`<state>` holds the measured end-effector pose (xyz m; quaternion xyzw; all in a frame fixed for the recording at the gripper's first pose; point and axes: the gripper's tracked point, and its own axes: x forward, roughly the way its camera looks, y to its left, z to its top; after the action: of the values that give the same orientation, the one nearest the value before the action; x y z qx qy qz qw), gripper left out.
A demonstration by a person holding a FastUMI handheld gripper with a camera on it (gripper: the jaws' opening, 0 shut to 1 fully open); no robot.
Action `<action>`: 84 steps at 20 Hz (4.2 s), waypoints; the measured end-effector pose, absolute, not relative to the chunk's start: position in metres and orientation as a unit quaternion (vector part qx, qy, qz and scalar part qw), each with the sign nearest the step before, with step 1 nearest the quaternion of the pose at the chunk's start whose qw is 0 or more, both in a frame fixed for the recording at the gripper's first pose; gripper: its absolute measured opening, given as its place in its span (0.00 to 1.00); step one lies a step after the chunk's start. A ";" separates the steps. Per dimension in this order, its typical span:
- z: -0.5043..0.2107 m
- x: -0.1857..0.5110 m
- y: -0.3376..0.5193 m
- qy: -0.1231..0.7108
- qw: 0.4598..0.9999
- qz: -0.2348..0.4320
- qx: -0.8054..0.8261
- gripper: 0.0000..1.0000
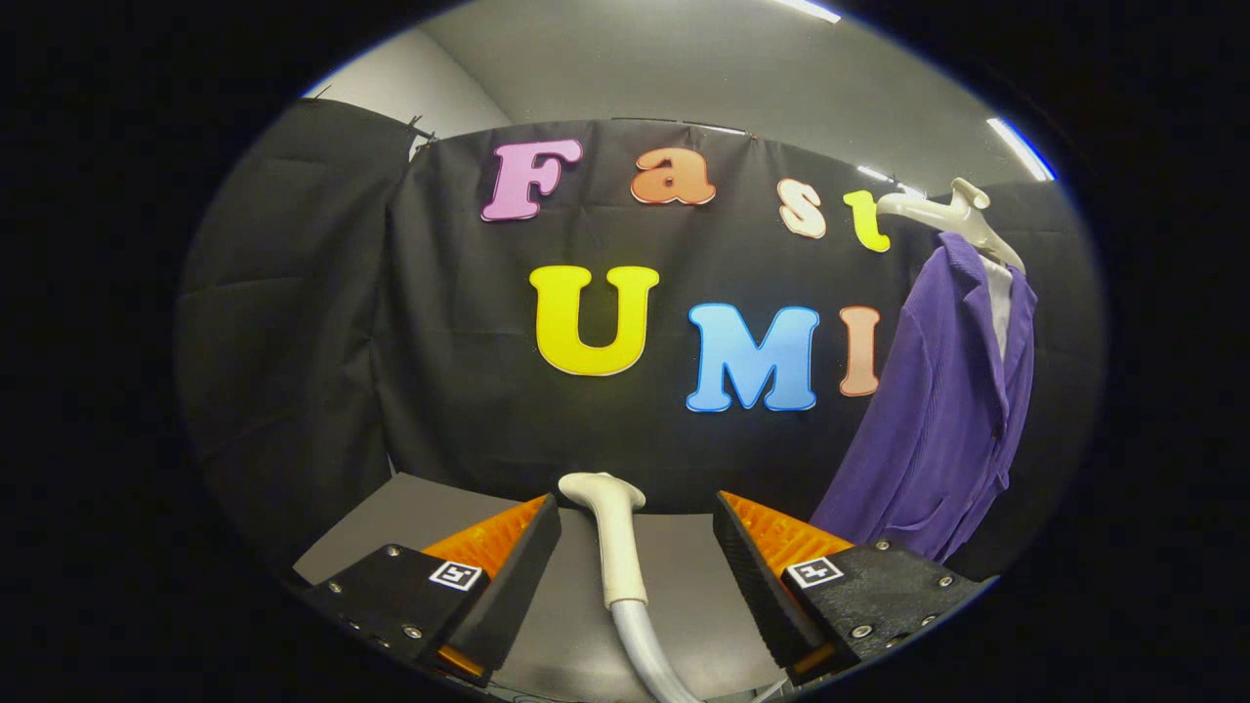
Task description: Iron the clothes twice with a garment steamer, once on the left side and once on the right side.
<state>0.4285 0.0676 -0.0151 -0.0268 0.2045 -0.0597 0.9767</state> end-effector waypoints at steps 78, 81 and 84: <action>0.090 0.224 -0.070 -0.005 0.992 -0.125 -0.002 0.34; 0.106 0.236 -0.090 -0.025 0.989 -0.143 -0.006 0.34; 0.116 0.248 -0.112 -0.036 0.986 -0.162 -0.016 0.34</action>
<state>0.2481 -0.1122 0.1159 -0.0158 -0.0361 -0.1616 0.9861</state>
